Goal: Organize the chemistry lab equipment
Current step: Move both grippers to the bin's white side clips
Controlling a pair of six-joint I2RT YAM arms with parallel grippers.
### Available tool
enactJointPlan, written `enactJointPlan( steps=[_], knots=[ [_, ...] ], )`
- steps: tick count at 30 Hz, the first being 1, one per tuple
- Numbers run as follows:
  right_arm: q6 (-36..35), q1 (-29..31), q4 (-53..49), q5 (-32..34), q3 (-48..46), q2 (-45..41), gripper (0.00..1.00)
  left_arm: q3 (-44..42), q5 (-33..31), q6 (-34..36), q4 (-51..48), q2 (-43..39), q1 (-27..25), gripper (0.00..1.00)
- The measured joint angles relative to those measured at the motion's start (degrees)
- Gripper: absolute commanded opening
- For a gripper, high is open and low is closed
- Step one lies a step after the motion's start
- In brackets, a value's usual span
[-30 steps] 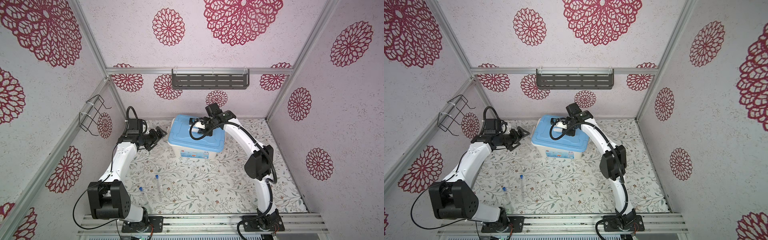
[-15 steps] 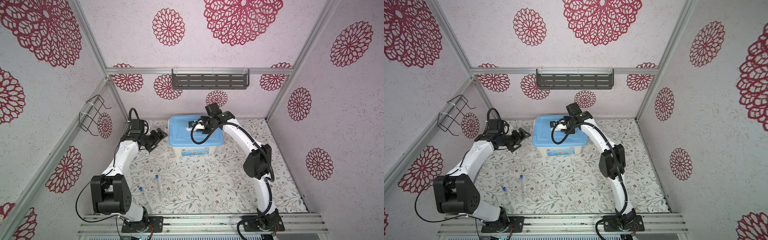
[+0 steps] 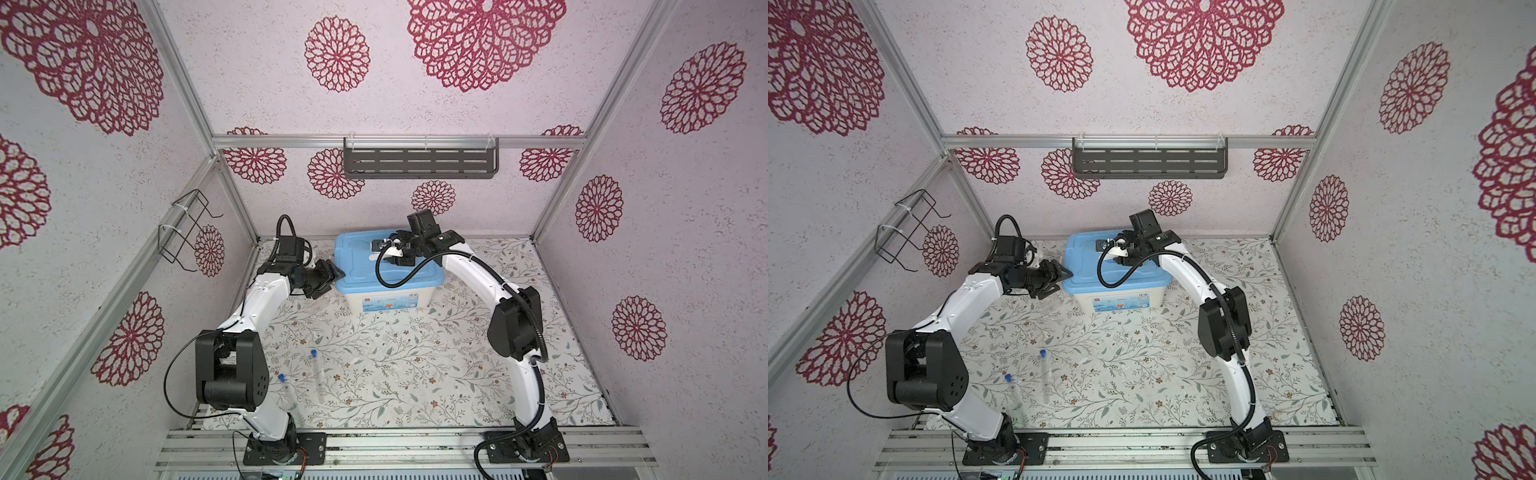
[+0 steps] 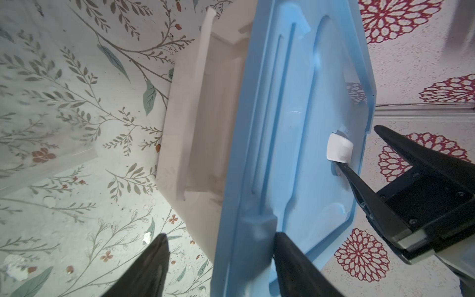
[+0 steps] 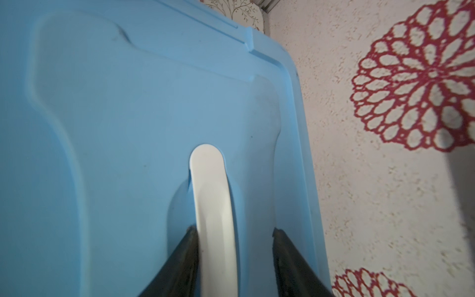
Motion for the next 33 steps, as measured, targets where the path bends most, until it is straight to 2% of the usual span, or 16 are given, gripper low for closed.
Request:
enactJointPlan(
  steps=[2, 5, 8, 10, 12, 16, 18, 21, 24, 30, 33],
  knots=[
    [6.4, 0.0, 2.6, 2.0, -2.4, -1.2, 0.6, 0.3, -0.8, 0.1, -0.5, 0.0, 0.0, 0.79],
    [18.2, -0.1, 5.6, 5.8, -6.1, -3.7, 0.68, 0.4, -1.0, -0.1, -0.8, 0.0, 0.3, 0.84],
    [33.4, -1.4, 8.9, 10.3, -9.5, -7.1, 0.82, 0.4, -0.6, -0.6, -0.5, 0.0, 0.8, 0.87],
    [43.9, -3.4, 10.6, 12.0, -12.1, -10.5, 0.83, 0.4, -0.2, -1.2, 0.1, 0.0, 1.1, 0.89],
    [54.5, -7.0, 13.5, 11.5, -16.6, -15.5, 0.83, 0.4, 0.5, -1.8, 1.3, 0.0, 1.6, 0.92],
    [70.7, -14.9, 19.7, 7.1, -27.4, -24.5, 0.85, 0.3, 1.5, -4.0, 5.3, 0.0, 2.5, 0.95],
    [78.1, -18.9, 21.8, 3.5, -31.1, -26.4, 0.99, 0.3, 2.1, -4.8, 7.7, 0.3, 2.7, 0.97],
    [85.7, -22.4, 23.0, -3.3, -33.1, -25.1, 0.99, 0.5, 2.6, -5.2, 10.5, 1.9, 2.8, 0.98],
    [90.6, -22.9, 23.1, -8.5, -34.6, -22.6, 0.99, 1.2, 2.9, -5.2, 11.6, 4.4, 2.8, 0.97],
    [96.1, -22.7, 22.7, -14.5, -37.7, -20.0, 0.99, 1.5, 3.1, -5.6, 14.6, 7.6, 2.6, 0.91],
    [98.9, -22.8, 25.9, -17.9, -38.6, -18.5, 0.98, 1.5, 3.6, -5.4, 16.5, 8.2, 2.1, 0.9]
  ],
)
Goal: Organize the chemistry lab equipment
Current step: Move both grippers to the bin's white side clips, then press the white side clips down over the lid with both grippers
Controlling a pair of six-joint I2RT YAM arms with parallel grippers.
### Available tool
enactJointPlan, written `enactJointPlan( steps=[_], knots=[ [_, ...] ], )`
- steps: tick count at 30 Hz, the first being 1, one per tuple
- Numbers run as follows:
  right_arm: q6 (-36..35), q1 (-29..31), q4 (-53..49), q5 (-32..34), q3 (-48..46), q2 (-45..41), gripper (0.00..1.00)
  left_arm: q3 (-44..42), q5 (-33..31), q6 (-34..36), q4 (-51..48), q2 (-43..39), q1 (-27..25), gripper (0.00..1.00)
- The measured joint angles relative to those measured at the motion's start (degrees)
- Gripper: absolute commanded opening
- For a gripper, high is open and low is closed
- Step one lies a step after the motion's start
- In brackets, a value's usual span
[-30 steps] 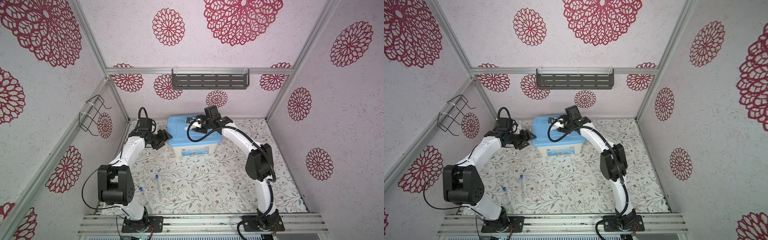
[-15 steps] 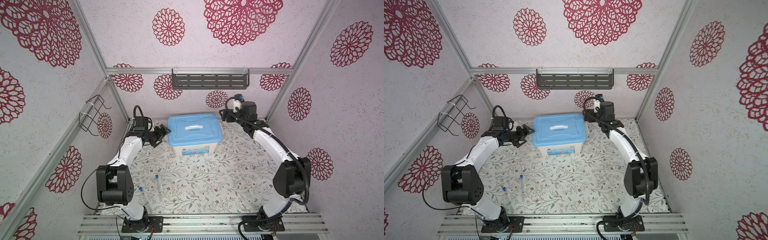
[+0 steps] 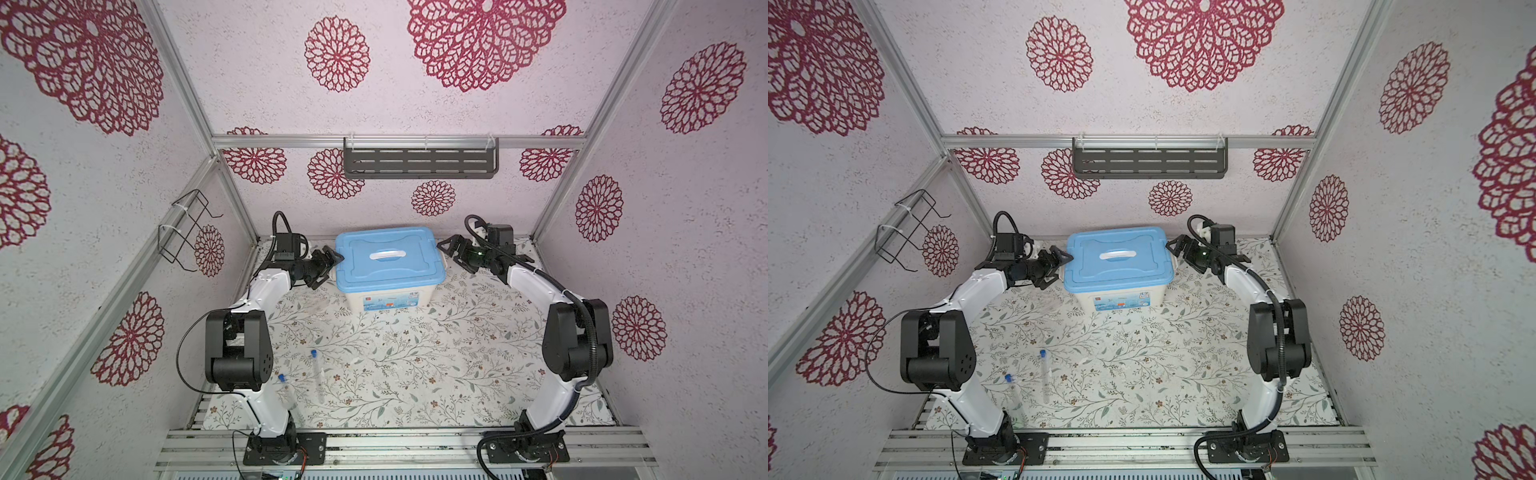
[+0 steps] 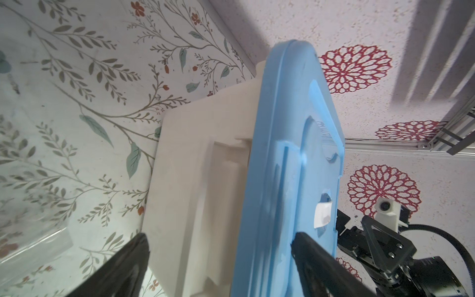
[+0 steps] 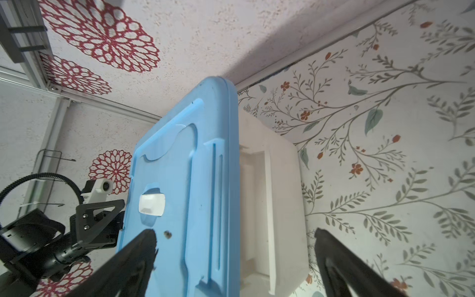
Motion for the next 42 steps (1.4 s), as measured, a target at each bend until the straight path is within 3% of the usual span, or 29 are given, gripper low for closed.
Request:
enactJointPlan(
  steps=[10, 16, 21, 29, 36, 42],
  knots=[
    [14.7, 0.1, 19.8, -8.5, -6.2, 4.8, 0.78, 5.8, 0.5, 3.9, -0.4, 5.0, -2.8, 0.63],
    [14.3, -0.3, 19.1, -8.0, -6.6, 4.5, 0.65, 10.2, -2.8, 7.8, -5.4, 5.8, -4.1, 0.62],
    [4.7, 1.3, 6.4, -3.3, -3.5, 2.5, 0.64, 11.8, -5.9, 10.7, -8.7, 5.8, -5.8, 0.62],
    [-13.2, 6.4, -15.2, 12.6, 7.6, 1.6, 0.61, 16.7, -12.8, 14.6, -17.3, 5.9, -8.5, 0.57],
    [-22.7, 10.7, -26.4, 25.0, 14.3, 1.5, 0.59, 21.3, -16.7, 16.6, -24.1, 7.0, -9.6, 0.49],
    [-29.7, 15.0, -37.3, 35.6, 23.3, 4.5, 0.59, 25.2, -20.4, 19.4, -28.6, 8.2, -10.7, 0.53]
  ],
)
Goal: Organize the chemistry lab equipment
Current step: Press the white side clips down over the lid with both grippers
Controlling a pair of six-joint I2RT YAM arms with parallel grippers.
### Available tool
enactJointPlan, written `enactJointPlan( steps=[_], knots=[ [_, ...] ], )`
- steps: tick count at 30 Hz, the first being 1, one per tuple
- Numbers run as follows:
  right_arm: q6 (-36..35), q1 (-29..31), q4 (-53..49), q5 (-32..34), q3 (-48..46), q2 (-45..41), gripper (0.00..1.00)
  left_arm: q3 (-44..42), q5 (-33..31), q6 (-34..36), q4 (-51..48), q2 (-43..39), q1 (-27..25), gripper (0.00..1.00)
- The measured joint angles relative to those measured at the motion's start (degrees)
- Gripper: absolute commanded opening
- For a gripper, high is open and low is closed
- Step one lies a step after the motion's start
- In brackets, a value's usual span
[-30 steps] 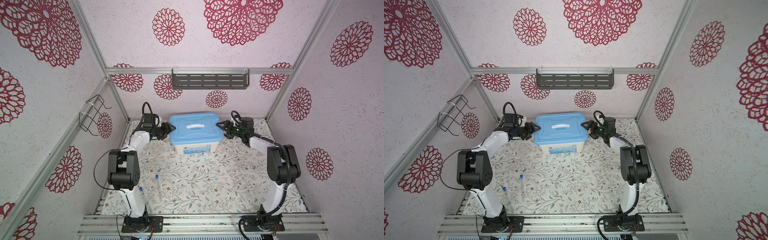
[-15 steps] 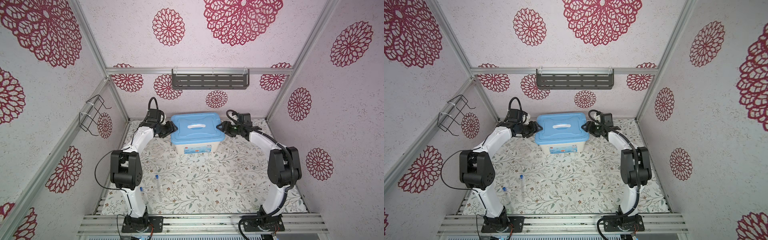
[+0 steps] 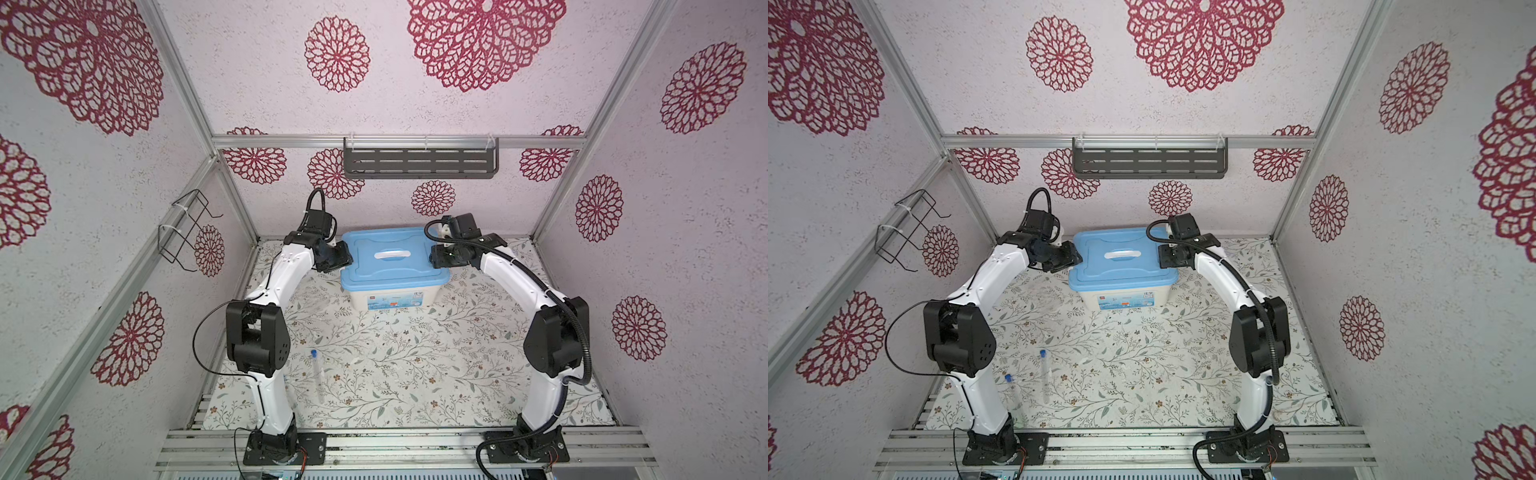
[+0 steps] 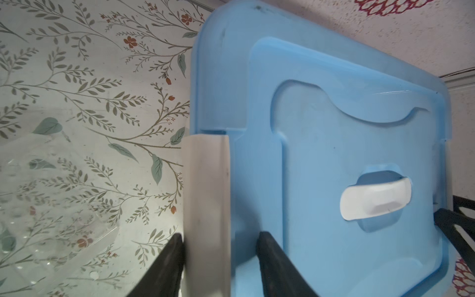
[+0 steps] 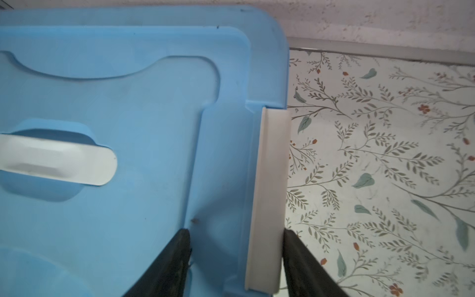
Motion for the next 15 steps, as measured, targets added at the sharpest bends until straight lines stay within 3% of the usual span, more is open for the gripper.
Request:
enactJointPlan(
  steps=[9, 15],
  knots=[
    [-2.1, 1.5, -3.1, 4.9, 1.2, -0.1, 0.59, 0.2, 0.1, -0.8, -0.2, 0.1, -0.9, 0.53],
    [-3.3, 1.4, -4.9, 9.6, -3.3, -4.5, 0.62, 0.2, 1.3, -3.0, 0.2, 0.1, -3.6, 0.57]
  ],
)
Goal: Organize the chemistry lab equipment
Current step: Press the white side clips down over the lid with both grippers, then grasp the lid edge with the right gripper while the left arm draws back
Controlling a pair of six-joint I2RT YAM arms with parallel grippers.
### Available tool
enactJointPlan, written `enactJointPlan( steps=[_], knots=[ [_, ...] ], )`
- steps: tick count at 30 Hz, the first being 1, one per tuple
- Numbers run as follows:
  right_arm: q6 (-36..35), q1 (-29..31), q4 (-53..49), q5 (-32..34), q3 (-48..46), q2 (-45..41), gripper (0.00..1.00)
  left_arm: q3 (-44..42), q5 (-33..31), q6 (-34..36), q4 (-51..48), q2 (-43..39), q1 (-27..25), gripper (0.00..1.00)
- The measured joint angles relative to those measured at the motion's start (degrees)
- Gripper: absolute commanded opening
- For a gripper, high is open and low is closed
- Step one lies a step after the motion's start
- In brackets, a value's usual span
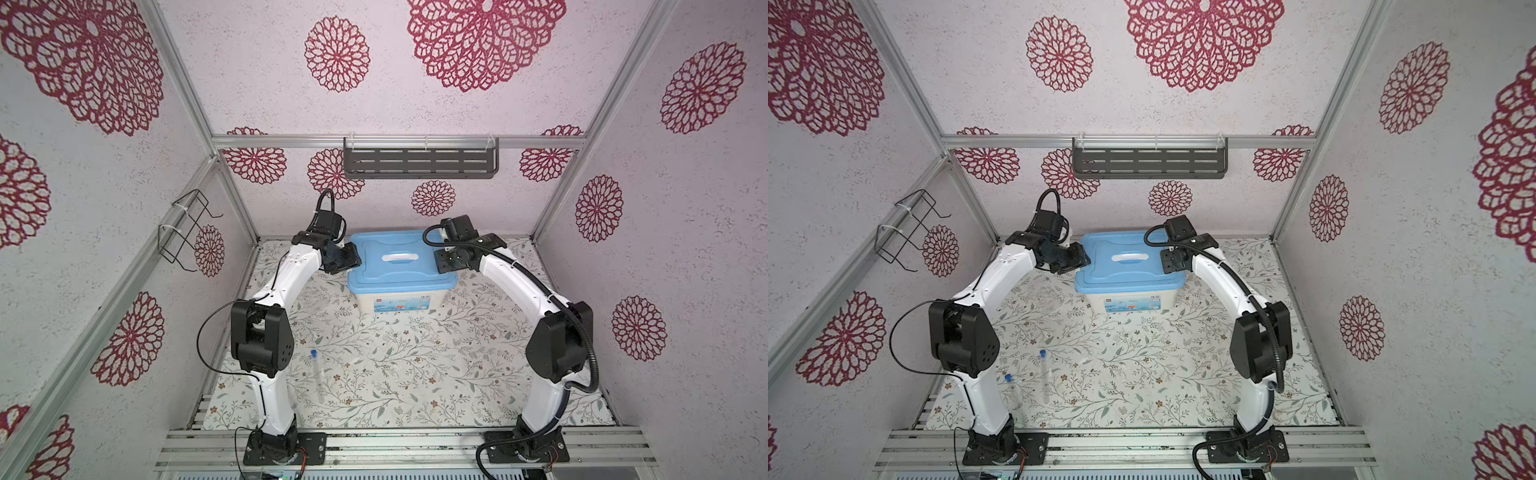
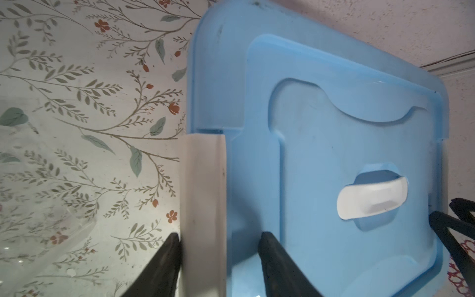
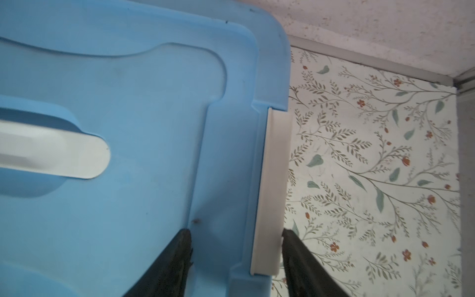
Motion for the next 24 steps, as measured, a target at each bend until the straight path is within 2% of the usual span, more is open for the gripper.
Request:
enactJointPlan(
  steps=[12, 16, 20, 24],
  knots=[
    [-2.3, -3.2, -3.0, 1.6, -7.3, -7.7, 0.75, 0.4, 7.3, -3.0, 3.6, 2.9, -2.4, 0.76],
    [-2.8, -3.5, -5.5, 0.7, -7.2, -9.4, 0.78, -3.7, 9.7, -4.5, 5.5, 0.3, -1.5, 0.77],
    [-2.0, -3.1, -7.8, -1.1, -5.2, -10.1, 0.75, -8.0, 11.8, -5.9, 7.9, -4.2, -0.2, 0.78],
    [0.6, 0.0, -9.2, -0.7, -2.4, -10.1, 0.75, -10.5, 13.0, -6.4, 10.7, -9.3, 0.9, 0.79]
  ],
)
